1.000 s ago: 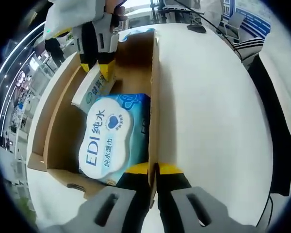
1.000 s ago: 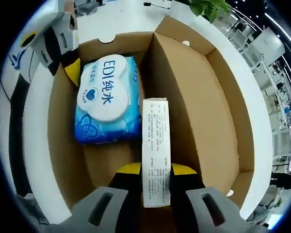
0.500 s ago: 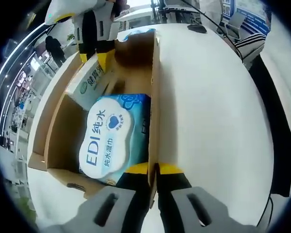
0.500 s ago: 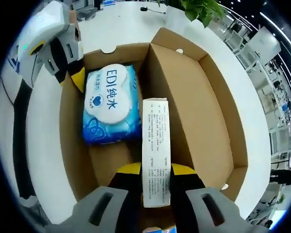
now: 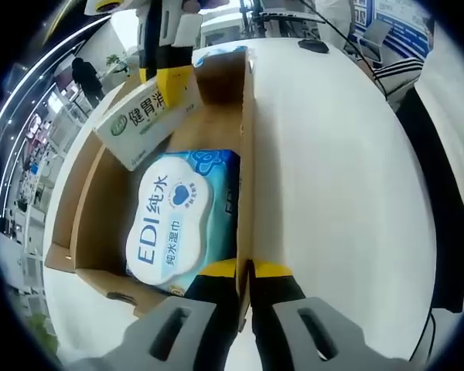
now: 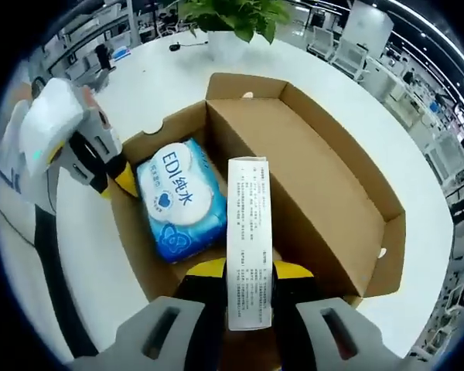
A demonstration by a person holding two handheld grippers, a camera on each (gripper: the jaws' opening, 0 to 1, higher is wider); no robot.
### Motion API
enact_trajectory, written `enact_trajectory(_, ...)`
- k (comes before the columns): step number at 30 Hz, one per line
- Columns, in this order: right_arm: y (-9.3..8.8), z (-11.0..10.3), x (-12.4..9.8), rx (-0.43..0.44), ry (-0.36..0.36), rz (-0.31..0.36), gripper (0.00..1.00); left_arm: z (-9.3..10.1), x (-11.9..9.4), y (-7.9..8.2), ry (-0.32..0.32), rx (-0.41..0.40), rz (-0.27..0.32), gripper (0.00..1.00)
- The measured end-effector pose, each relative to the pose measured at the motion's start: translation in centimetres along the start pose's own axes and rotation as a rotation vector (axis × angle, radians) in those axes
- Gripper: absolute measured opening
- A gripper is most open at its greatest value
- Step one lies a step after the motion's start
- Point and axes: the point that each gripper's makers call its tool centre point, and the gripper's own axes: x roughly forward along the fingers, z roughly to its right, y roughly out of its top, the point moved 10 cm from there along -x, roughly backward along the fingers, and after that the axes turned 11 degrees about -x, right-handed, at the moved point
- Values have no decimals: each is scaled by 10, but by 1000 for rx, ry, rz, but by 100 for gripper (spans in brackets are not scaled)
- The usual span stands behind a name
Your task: Operate the shoe box by opening the lid, removing the specified soft item, and placing it in the target area until the item is outside and the box remains undamaged.
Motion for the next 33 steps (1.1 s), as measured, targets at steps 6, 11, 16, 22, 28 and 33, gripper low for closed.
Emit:
enact_trajectory(6,-1,-6,-13,178,-56,76,18,0,0,0,1,1,-2,3)
enact_trajectory(11,-2,-23,-17,241,-97,134,18,0,0,-1,1,9,0,3)
enact_trajectory(16,-8,-27,-22,335,-143,189,18,0,-1,-1,2,3,0,3)
enact_trajectory(22,-17,-29,-36,436,-198,239,18,0,-1,-1,3,0,1,3)
enact_trajectory(28,-26,-35,-44,507,-194,258,18,0,-1,-2,3,1,0,3)
enact_trajectory(33,-25,-39,-55,513,-214,271,18,0,-1,-1,4,3,-1,3)
